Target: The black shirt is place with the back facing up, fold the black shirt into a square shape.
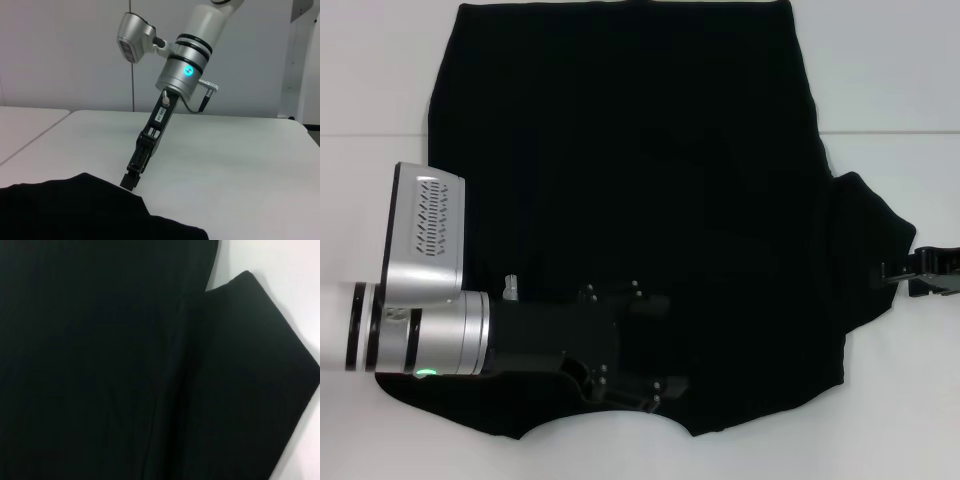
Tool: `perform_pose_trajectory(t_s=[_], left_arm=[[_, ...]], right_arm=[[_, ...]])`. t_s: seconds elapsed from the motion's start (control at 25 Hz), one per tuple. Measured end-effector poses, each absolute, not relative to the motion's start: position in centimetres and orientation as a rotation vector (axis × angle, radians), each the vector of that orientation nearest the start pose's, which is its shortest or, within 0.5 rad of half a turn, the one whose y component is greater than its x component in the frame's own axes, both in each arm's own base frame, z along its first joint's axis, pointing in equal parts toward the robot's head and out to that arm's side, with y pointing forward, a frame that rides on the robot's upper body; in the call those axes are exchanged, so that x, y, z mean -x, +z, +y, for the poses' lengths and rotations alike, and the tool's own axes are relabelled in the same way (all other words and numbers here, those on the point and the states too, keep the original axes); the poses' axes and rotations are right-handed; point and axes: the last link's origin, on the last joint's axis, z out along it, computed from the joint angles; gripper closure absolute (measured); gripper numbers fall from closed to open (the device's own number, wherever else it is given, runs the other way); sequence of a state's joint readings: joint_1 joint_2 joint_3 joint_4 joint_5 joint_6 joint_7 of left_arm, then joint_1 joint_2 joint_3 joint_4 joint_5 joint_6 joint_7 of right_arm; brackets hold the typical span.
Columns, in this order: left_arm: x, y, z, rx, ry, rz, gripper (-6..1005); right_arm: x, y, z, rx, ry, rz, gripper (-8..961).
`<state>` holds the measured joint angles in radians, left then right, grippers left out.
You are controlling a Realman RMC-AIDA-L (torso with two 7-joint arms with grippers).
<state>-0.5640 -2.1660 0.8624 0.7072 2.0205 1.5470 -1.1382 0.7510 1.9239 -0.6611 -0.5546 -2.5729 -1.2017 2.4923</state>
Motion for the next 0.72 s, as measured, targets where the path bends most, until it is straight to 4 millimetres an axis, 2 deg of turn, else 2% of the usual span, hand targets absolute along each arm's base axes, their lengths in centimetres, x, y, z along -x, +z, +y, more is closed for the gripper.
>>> perform_pose_trajectory(t_s=[0.2, 0.64, 0.72], left_arm=[[22.1, -4.9, 32.2, 2.925, -0.619, -0.116, 65], [22.2, -4.9, 32.1, 2.92, -0.62, -0.126, 66], [22.3, -4.8, 32.1, 2.918, -0.621, -0.129, 66]], right_arm=[[-31.0, 4.2, 40.4, 2.033, 0.076, 1.718, 222], [-30.5, 2.7, 41.0, 2.046, 0.041, 1.675, 385], [-30.4, 2.7, 41.1, 2.048, 0.041, 1.673, 600]])
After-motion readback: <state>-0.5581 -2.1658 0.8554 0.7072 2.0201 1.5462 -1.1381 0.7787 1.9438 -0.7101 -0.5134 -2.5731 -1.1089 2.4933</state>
